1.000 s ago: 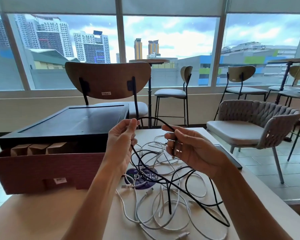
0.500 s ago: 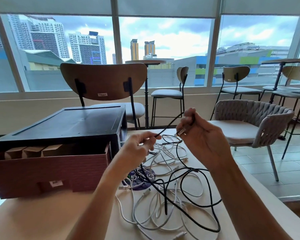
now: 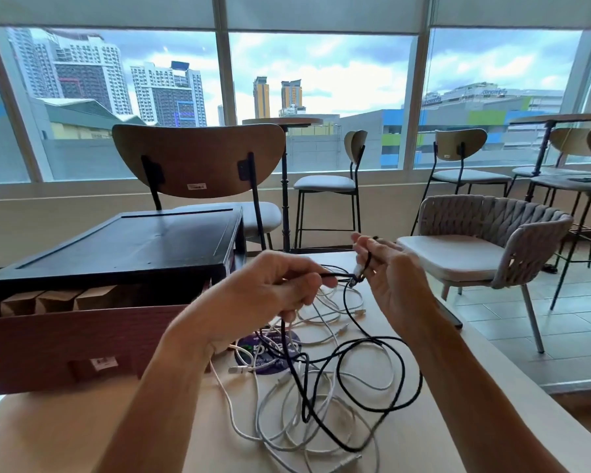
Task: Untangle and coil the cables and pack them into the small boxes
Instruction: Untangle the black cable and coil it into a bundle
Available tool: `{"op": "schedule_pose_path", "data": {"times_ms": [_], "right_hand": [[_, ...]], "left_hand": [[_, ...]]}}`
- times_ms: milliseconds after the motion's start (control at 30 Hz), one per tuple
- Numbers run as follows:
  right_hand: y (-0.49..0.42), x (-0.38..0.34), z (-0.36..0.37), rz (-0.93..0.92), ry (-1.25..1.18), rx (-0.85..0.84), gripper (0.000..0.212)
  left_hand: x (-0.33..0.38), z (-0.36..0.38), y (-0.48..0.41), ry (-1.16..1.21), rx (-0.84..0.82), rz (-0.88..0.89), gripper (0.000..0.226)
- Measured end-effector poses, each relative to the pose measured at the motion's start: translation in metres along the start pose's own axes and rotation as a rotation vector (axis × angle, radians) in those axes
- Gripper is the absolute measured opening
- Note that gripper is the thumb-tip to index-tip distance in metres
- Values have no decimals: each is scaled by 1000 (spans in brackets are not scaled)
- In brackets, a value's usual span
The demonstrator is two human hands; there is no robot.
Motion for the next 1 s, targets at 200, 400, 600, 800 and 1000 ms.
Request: {"op": "schedule_pose_path", "data": {"times_ms": [200, 400, 600, 800, 1000], "right_hand": [[19, 13, 41, 109, 304, -366, 23], [35, 19, 57, 185, 327, -552, 20], [43, 8, 67, 232, 44, -712, 38], [47, -6, 71, 230, -47, -717, 40], [29, -3, 56, 306, -296, -493, 34]], "left_hand": [[16, -25, 1, 242, 269, 164, 41], [14, -46, 6, 335, 482, 218, 27], [7, -62, 9, 279, 627, 253, 26], [-21, -69, 7, 148, 652, 124, 20], [-56, -62, 0, 123, 517, -84, 23]]}}
Point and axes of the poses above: each hand's wrist, its own y-axis away from the middle knuckle, its own z-axis out of the palm, x = y × z, the point moved 8 cm from there along -y, towards the middle knuckle, and after that the axes turned 1 degree about y, right-handed, at the moved point
